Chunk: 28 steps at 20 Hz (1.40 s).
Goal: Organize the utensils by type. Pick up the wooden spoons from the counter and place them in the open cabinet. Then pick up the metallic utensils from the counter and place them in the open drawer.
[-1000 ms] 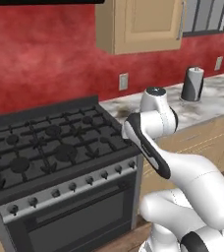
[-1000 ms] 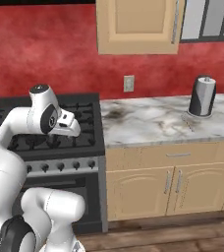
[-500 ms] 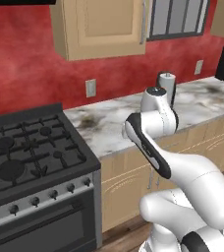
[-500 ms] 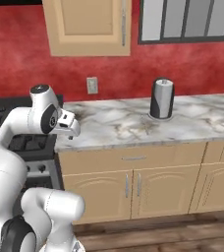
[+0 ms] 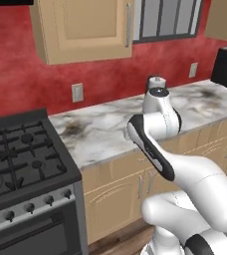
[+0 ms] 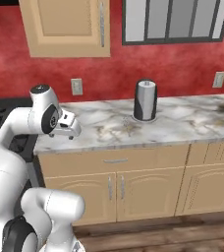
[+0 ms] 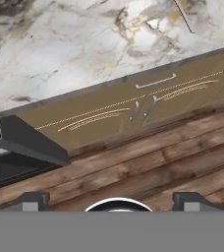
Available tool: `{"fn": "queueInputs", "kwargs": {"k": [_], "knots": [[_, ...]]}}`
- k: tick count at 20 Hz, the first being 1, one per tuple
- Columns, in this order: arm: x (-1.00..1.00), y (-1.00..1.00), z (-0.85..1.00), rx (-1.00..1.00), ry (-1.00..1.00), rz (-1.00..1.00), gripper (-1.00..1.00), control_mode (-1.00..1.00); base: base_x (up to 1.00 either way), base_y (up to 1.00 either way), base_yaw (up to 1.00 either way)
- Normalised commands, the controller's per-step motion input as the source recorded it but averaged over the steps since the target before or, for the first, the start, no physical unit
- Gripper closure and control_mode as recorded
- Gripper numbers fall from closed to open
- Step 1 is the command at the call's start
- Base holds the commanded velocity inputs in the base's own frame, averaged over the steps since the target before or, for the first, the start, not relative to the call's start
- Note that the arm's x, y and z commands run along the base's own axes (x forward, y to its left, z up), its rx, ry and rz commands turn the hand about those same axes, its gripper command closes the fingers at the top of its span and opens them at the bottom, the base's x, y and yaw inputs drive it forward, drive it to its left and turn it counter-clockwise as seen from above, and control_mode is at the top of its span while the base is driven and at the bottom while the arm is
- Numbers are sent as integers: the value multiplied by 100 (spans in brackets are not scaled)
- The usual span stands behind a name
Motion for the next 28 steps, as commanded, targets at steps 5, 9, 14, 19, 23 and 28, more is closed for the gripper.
{"fn": "queueInputs", "kwargs": {"k": [5,9,14,19,23,28], "knots": [[0,0,0,0,0,0,-100,100,55,-25,6],[0,0,0,0,0,0,-100,100,62,-36,14],[0,0,0,0,0,0,-100,100,57,-36,17],[0,0,0,0,0,0,-100,100,45,-36,18],[0,0,0,0,0,0,-100,100,37,-42,15],[0,0,0,0,0,0,-100,100,28,-47,8]]}}
